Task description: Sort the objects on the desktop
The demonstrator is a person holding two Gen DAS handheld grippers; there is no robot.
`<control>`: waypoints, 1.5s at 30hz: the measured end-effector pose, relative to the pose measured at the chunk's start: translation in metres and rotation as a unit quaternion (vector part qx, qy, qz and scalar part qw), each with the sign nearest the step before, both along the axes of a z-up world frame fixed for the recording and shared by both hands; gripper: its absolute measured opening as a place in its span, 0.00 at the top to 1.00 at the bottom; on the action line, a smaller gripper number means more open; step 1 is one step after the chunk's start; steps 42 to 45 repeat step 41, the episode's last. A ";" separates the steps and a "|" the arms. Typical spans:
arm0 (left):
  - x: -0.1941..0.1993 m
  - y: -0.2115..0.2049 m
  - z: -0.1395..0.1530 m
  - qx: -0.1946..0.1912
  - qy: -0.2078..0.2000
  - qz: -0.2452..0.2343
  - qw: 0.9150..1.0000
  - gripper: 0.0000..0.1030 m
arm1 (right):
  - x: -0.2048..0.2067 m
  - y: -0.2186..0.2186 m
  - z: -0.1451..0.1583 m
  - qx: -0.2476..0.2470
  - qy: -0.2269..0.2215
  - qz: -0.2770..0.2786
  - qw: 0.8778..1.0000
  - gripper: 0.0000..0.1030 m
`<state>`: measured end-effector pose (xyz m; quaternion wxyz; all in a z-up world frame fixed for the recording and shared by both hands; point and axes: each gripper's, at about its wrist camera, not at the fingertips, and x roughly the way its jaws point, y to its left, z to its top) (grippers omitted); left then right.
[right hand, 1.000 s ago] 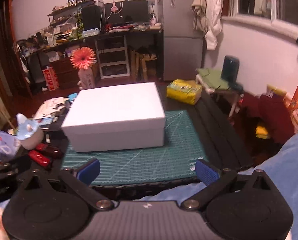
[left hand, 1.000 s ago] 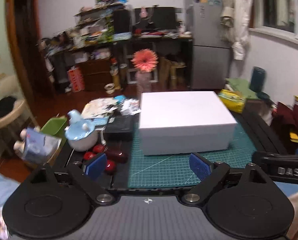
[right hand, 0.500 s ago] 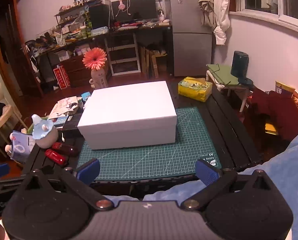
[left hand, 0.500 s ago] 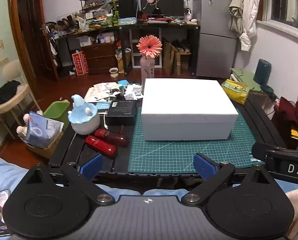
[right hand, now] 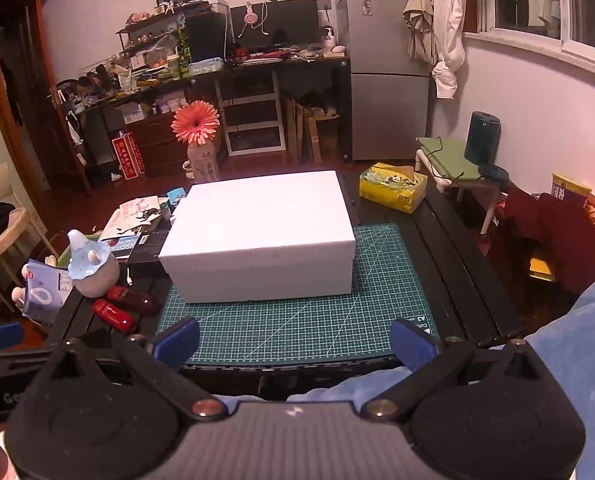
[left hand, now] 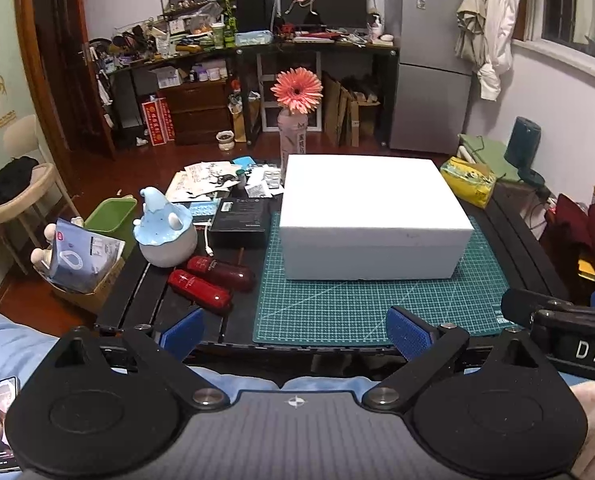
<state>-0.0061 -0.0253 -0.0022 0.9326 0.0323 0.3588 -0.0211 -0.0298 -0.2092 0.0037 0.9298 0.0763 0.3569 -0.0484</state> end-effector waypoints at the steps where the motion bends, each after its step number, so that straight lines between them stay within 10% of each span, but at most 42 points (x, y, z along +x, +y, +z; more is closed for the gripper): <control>1: 0.000 0.001 0.001 -0.003 -0.002 0.004 1.000 0.05 | 0.000 0.001 0.000 -0.002 -0.001 0.002 1.000 0.01; 45: 0.003 0.007 -0.004 -0.011 0.026 -0.009 1.000 0.08 | 0.002 0.006 -0.007 0.004 0.009 0.009 1.000 0.01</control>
